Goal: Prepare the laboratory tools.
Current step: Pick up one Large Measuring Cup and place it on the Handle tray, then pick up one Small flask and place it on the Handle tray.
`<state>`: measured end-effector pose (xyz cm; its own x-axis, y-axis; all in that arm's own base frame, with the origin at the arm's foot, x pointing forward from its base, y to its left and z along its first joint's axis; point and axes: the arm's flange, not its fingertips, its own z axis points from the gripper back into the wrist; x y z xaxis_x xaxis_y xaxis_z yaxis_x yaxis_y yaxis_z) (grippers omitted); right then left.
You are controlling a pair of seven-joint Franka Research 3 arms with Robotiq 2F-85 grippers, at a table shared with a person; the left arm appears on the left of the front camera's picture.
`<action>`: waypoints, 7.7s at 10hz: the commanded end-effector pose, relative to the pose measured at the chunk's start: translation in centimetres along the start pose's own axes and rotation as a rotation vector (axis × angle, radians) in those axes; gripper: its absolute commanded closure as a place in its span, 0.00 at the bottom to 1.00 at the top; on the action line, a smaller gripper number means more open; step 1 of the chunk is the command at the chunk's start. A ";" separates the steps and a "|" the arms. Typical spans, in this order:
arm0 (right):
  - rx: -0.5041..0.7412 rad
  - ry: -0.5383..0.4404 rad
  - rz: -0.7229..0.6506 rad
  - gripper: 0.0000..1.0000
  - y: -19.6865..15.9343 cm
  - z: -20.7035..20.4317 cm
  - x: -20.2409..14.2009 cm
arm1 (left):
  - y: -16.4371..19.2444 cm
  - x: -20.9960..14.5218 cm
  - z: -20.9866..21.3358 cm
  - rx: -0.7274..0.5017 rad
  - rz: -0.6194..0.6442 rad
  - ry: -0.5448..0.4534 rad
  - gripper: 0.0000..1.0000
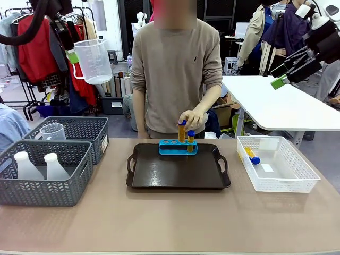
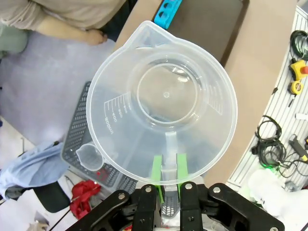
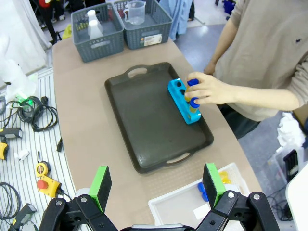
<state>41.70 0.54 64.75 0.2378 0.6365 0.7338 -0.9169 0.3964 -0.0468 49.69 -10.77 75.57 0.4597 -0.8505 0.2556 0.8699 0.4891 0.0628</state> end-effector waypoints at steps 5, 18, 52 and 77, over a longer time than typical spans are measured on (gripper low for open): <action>0.004 -0.021 0.005 0.00 -0.1 0.0 0.2 | -1.5 2.1 -2.4 -0.078 -0.043 -0.021 1.00; 0.004 -0.021 0.005 0.00 -0.1 0.0 0.2 | -12.2 18.0 -30.0 -0.042 -0.514 0.024 1.00; 0.004 -0.021 0.005 0.00 -0.1 0.0 0.2 | -13.8 23.0 -39.5 -0.106 -0.542 0.070 0.00; 0.004 -0.021 0.005 0.00 -0.1 0.0 0.2 | -1.5 -6.4 -15.1 0.313 0.800 0.207 0.00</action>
<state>41.67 0.58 64.76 0.2388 0.6387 0.7314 -0.9165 0.3972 -0.0476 49.60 -9.78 60.11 0.9669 -0.2141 0.1385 0.1740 0.9510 0.2555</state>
